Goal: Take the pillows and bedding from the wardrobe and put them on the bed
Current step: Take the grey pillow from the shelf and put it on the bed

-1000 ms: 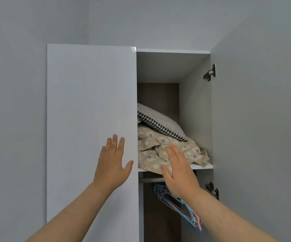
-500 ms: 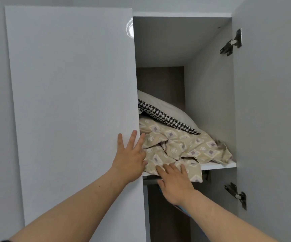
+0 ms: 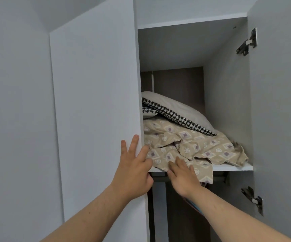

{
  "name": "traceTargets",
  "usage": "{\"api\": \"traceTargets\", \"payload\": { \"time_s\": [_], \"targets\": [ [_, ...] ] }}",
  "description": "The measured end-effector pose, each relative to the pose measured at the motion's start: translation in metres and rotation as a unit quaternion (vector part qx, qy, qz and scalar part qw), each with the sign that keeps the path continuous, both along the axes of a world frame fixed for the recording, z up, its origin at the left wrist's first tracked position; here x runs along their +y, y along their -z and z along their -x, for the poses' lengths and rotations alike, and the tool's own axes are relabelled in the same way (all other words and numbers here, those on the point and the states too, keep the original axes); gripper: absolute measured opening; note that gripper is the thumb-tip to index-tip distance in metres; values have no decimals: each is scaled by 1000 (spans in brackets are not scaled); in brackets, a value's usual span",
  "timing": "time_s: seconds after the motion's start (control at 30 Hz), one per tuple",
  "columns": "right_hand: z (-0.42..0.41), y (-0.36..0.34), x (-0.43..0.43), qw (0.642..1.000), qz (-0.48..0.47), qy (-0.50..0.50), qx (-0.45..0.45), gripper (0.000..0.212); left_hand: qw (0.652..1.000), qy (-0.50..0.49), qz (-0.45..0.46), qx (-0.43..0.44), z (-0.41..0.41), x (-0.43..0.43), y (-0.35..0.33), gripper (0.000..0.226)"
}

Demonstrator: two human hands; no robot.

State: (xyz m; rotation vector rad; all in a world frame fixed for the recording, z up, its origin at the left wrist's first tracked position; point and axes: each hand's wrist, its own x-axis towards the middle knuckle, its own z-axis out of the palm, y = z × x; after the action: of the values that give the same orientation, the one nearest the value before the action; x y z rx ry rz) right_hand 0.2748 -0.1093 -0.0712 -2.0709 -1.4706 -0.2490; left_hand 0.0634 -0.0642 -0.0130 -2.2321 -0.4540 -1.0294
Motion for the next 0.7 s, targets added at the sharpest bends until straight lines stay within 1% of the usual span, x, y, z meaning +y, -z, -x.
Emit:
{"api": "traceTargets", "payload": {
  "time_s": [0.03,0.07,0.13,0.2,0.3,0.4,0.47,0.5,0.57,0.63,0.7],
  "targets": [
    [9,-5,-1,996,-54,-33,66,53,1000,7,6,-10,12,-7,2,23],
    [22,-12,-1,982,-102,-73,144,51,1000,10,13,-17,24,-14,5,22],
    [52,-34,-3,928,-174,-156,292,45,999,10,38,-27,48,-30,8,15],
    [84,-66,-6,873,-211,-230,375,41,997,3,67,-35,69,-47,11,11],
    [136,-126,-15,803,-204,-343,441,38,991,6,119,-65,101,-65,15,33],
    [181,-179,-24,718,-174,-447,505,41,971,24,203,-125,132,-78,20,78],
    [207,-202,-26,674,-148,-493,531,46,959,34,243,-144,148,-84,21,95],
    [219,-209,-26,658,-131,-510,538,49,954,40,258,-147,155,-87,22,101],
    [248,-214,-28,636,-97,-540,543,54,954,33,257,-148,173,-93,23,106],
    [270,-212,-26,626,-81,-554,543,55,954,9,260,-147,189,-96,23,108],
    [289,-212,-23,620,-78,-554,550,57,946,-12,284,-157,206,-98,17,108]
  ]
}}
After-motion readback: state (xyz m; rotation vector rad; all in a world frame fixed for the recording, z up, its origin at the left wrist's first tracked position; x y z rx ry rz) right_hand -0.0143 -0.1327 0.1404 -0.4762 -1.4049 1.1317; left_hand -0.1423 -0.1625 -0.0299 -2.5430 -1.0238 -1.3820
